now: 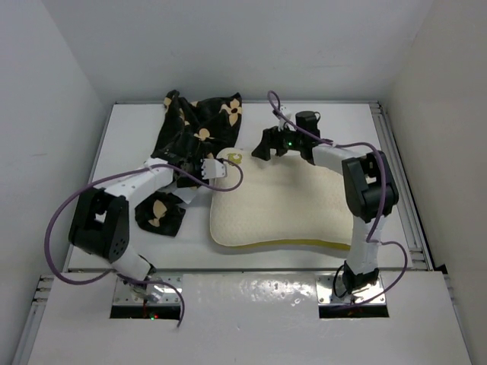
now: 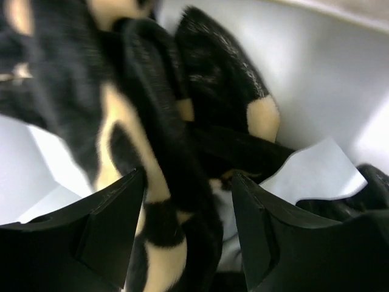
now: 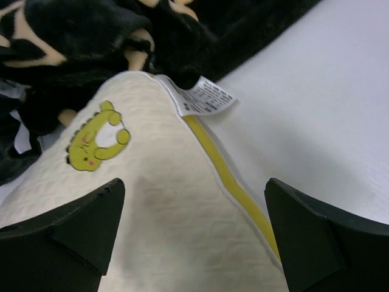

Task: Put the pillow into the pillowcase

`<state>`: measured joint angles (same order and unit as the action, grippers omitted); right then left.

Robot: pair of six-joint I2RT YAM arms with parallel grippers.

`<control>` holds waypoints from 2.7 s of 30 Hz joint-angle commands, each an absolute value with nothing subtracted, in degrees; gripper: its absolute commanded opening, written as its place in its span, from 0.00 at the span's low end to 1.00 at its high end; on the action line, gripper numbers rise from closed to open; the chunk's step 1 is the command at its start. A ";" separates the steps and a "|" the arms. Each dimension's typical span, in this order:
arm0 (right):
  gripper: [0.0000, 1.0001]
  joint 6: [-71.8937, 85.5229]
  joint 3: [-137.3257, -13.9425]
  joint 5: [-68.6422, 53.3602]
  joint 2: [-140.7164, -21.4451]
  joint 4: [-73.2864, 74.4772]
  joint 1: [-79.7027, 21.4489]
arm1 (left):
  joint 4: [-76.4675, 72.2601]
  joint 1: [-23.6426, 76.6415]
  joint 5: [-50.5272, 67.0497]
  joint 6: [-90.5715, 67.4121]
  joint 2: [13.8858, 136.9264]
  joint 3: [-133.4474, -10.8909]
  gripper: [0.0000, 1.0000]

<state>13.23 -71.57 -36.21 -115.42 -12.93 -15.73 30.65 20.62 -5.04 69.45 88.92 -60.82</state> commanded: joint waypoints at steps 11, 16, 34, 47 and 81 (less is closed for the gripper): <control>0.99 5.39 -78.20 -34.37 -113.46 -6.60 -17.66 | 27.42 17.14 -8.70 68.03 97.73 -67.23 0.21; 0.99 -1.56 -89.52 -44.87 -119.25 3.91 -17.58 | 35.74 15.56 -3.88 64.96 98.62 -73.98 0.00; 0.99 -19.77 -84.73 -60.47 -118.93 21.79 -17.75 | 48.08 14.94 8.35 49.75 99.67 -89.74 0.00; 0.99 -32.00 -87.74 -45.59 -118.13 36.26 -24.87 | 47.73 16.00 9.58 46.50 98.44 -88.68 0.00; 0.00 29.35 -61.95 -31.93 -108.44 -45.71 -39.81 | 52.73 14.85 21.71 42.00 95.37 -95.01 0.00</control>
